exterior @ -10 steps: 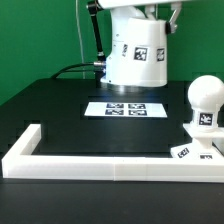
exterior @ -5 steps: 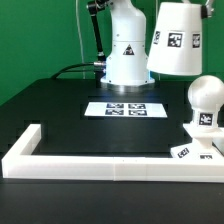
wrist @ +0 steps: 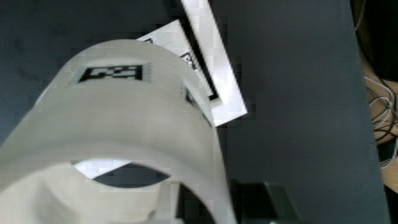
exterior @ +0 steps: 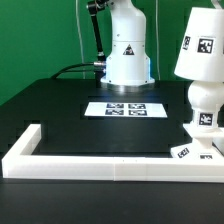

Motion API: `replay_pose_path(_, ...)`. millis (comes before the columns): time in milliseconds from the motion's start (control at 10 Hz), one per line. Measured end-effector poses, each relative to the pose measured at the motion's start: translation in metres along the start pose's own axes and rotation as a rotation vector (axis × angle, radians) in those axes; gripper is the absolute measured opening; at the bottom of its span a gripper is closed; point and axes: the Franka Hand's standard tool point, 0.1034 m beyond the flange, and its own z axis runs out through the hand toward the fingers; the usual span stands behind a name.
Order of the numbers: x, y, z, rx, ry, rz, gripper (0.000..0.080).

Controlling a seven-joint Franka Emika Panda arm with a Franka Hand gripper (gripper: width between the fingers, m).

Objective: Assemble lamp

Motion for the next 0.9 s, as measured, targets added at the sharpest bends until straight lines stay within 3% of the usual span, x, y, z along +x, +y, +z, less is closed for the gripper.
replay_pose_path(300, 0.001, 0.003, 0.002, 0.003, 0.006, -0.007, 0.0044)
replay_pose_path(400, 0.001, 0.01, 0.01, 0.008, 0.026, -0.013, 0.0044)
replay_pose_path(900, 0.001, 0.009, 0.033, -0.007, 0.023, 0.002, 0.0044)
